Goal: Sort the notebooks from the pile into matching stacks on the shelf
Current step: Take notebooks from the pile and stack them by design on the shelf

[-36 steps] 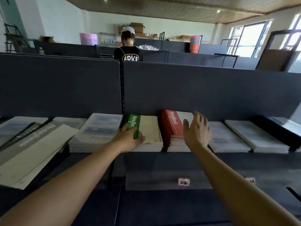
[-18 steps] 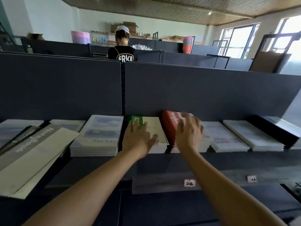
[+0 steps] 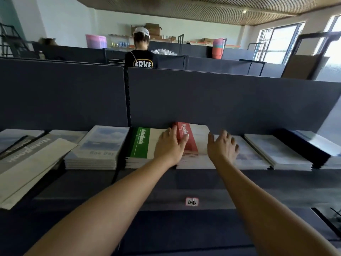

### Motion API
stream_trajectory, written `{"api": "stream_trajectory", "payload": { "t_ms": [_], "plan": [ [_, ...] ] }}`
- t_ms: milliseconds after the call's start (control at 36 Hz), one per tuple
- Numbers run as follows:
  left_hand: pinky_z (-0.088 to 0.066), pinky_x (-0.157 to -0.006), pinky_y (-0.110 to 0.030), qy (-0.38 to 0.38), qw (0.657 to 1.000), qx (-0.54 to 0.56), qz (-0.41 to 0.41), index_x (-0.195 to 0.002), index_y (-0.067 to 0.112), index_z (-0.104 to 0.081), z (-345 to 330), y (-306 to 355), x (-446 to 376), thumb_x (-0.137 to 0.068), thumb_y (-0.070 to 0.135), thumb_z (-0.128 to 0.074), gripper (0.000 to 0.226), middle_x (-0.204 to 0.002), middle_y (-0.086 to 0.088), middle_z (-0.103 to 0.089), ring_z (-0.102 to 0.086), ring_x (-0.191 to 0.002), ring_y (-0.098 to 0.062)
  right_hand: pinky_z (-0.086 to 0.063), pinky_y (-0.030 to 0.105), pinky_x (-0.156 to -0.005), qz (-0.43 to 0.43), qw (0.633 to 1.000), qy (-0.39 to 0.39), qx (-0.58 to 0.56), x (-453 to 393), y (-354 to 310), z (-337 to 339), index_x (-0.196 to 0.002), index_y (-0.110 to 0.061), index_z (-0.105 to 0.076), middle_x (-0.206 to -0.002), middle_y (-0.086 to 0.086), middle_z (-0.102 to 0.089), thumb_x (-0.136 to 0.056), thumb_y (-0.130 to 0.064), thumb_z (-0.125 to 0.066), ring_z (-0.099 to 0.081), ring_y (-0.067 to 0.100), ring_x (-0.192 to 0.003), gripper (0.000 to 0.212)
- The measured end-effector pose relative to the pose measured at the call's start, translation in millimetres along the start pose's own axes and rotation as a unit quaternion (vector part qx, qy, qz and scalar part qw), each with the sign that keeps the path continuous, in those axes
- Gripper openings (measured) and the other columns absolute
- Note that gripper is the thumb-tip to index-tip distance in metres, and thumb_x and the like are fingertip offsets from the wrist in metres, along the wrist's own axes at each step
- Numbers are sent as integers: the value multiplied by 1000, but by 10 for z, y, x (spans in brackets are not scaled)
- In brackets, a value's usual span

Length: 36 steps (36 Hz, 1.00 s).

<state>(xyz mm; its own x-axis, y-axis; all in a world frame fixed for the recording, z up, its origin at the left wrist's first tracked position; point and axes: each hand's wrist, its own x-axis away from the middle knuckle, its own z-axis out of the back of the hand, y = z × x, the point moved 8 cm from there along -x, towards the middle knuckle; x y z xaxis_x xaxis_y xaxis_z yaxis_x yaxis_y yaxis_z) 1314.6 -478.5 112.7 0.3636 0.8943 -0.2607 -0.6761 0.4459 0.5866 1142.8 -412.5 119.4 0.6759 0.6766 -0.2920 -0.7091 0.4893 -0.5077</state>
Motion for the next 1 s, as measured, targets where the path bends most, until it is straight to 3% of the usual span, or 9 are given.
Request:
{"api": "stream_trajectory", "payload": {
  "t_ms": [83, 222, 444, 639, 806, 1000],
  "plan": [
    [-22, -116, -38, 32, 995, -94, 7, -151, 16, -24, 355, -201, 81, -100, 53, -25, 63, -157, -8, -24, -23, -144, -24, -19, 45, -114, 100, 995, 14, 18, 57, -394, 46, -142, -14, -32, -147, 8, -37, -101, -42, -32, -30, 29, -136, 51],
    [-31, -107, -38, 70, 979, -181, 61, -139, 13, -43, 958, -782, 410, -101, 47, -33, 52, -147, -9, -39, -35, -135, -28, -19, 43, -113, 235, 972, -3, -14, 392, -1169, -147, -138, -17, -39, -141, 5, -44, -100, -35, -37, -34, 26, -132, 42],
    [-29, -108, -39, 106, 947, -246, 177, -140, 16, -43, 1952, -1749, 1231, -101, 45, -34, 50, -147, -8, -39, -32, -135, -27, -20, 39, -111, 365, 926, -95, -27, 1408, -2325, -665, -142, -20, -36, -145, 1, -41, -99, -36, -37, -33, 23, -134, 45],
    [-34, -103, -39, 107, 917, -281, 262, -130, 19, -51, 2763, -2598, 2045, -99, 45, -36, 43, -138, -7, -47, -41, -128, -28, -27, 40, -106, 420, 890, -177, -11, 2303, -3155, -1104, -142, -18, -35, -145, 5, -40, -100, -36, -35, -37, 27, -131, 46],
    [-22, -115, -39, 97, 907, -267, 311, -142, 21, -41, 3421, -3322, 2676, -100, 50, -33, 52, -154, -6, -28, -22, -143, -25, -26, 41, -108, 436, 882, -181, 0, 2985, -3901, -1301, -143, -16, -34, -146, 5, -40, -100, -36, -32, -37, 26, -133, 47],
    [-21, -116, -40, 76, 894, -299, 326, -141, 22, -42, 3970, -4048, 3134, -99, 52, -31, 52, -154, -5, -29, -21, -144, -24, -30, 42, -104, 436, 879, -191, 9, 3536, -4566, -1551, -138, -16, -39, -140, 8, -46, -100, -34, -33, -42, 27, -128, 43]
  ]
}}
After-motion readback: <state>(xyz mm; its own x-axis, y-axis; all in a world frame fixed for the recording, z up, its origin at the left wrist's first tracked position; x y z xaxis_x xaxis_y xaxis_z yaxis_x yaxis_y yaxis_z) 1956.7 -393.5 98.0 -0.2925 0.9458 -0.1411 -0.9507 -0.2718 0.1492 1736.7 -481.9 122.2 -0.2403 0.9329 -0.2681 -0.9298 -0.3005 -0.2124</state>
